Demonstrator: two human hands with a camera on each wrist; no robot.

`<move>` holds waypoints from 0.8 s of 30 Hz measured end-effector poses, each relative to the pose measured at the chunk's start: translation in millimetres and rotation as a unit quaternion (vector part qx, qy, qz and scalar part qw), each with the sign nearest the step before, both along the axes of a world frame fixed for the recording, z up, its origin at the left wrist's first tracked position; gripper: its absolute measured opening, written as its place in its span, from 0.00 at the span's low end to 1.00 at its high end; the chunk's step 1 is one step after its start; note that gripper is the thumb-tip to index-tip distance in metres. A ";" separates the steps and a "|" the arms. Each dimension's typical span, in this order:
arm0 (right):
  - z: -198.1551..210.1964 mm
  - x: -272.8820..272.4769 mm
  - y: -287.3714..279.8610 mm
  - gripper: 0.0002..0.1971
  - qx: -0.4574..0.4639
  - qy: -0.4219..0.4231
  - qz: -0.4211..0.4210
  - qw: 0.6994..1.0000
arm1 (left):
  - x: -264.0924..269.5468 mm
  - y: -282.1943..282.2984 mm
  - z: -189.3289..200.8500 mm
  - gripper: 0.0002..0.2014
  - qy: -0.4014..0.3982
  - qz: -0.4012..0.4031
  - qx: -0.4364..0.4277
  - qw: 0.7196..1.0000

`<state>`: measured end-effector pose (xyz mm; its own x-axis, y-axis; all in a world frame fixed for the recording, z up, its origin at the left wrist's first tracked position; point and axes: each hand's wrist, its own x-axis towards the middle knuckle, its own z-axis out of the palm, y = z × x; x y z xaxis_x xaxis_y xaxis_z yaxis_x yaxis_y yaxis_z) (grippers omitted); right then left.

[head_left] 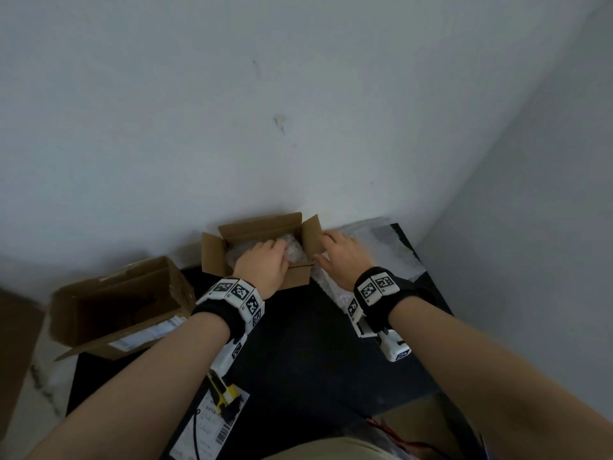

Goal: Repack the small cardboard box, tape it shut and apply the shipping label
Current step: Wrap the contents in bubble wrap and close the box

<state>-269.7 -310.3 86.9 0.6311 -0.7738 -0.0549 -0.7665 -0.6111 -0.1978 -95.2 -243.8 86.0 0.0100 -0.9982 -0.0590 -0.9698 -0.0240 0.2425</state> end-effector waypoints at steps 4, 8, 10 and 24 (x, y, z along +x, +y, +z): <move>3.0 -31.8 -3.3 0.22 0.007 0.006 -0.029 1.000 | -30.5 -8.6 8.1 0.13 0.007 -0.035 -0.019 0.999; -0.9 -65.8 -9.8 0.22 0.021 0.010 -0.056 0.998 | -66.2 -16.4 9.5 0.15 -0.002 -0.083 -0.051 0.995; -6.8 -82.7 -13.2 0.22 0.033 0.011 -0.071 0.997 | -84.7 -19.9 7.1 0.16 0.008 -0.091 -0.066 0.994; -98.9 -158.9 -28.2 0.22 0.129 0.023 -0.067 0.989 | -160.4 -35.2 -78.4 0.17 0.004 -0.087 0.097 0.991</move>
